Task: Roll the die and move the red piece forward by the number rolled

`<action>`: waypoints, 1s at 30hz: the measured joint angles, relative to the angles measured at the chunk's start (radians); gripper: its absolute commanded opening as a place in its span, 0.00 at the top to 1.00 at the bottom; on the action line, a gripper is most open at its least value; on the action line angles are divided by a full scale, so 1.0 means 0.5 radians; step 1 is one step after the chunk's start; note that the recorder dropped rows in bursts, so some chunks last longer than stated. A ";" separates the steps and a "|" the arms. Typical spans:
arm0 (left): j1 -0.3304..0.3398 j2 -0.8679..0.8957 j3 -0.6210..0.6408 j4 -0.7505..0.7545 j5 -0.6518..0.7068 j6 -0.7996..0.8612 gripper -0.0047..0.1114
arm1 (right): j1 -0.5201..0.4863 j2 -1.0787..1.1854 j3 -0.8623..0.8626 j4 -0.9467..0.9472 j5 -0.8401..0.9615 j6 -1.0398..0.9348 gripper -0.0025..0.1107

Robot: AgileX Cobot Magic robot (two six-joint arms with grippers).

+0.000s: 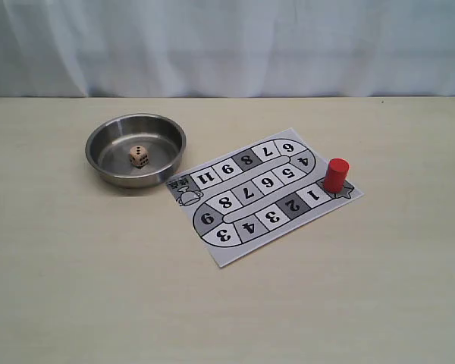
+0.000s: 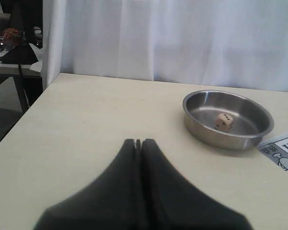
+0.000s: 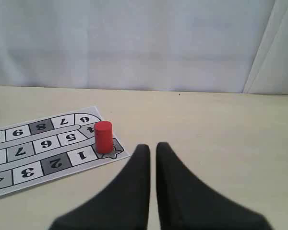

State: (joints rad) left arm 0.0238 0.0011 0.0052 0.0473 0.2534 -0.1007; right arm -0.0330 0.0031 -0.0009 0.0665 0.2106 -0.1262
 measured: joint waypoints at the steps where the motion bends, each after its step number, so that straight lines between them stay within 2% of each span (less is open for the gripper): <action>1: 0.000 0.000 0.000 0.000 0.000 0.000 0.96 | 0.000 0.000 0.000 0.000 0.000 0.000 0.94; 12: 0.000 0.000 0.000 0.000 0.000 0.000 0.96 | 0.000 0.000 0.000 0.000 -0.098 0.000 0.94; 15: 0.000 0.000 0.000 0.000 0.000 0.000 0.96 | 0.000 0.000 0.000 0.000 -0.265 0.014 0.94; 18: 0.000 0.000 0.000 0.000 0.000 0.000 0.96 | 0.000 0.000 -0.010 0.057 -0.737 0.074 0.94; 20: 0.000 0.000 0.000 0.000 0.000 0.000 0.96 | 0.000 -0.004 -0.121 0.152 -0.749 0.168 0.94; 23: 0.000 0.000 0.000 0.000 0.000 0.000 0.96 | 0.000 -0.006 -0.413 0.188 -0.517 0.194 0.94; 26: 0.000 0.000 0.000 0.000 0.000 0.000 0.96 | 0.000 0.048 -0.823 0.193 -0.061 0.165 0.94; 30: 0.000 0.000 0.000 0.000 0.000 0.000 0.96 | 0.000 0.413 -1.179 0.196 0.309 -0.035 0.94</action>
State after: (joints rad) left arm 0.0238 0.0011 0.0052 0.0473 0.2534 -0.1007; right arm -0.0330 0.2095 -0.5902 0.1645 0.3653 -0.1434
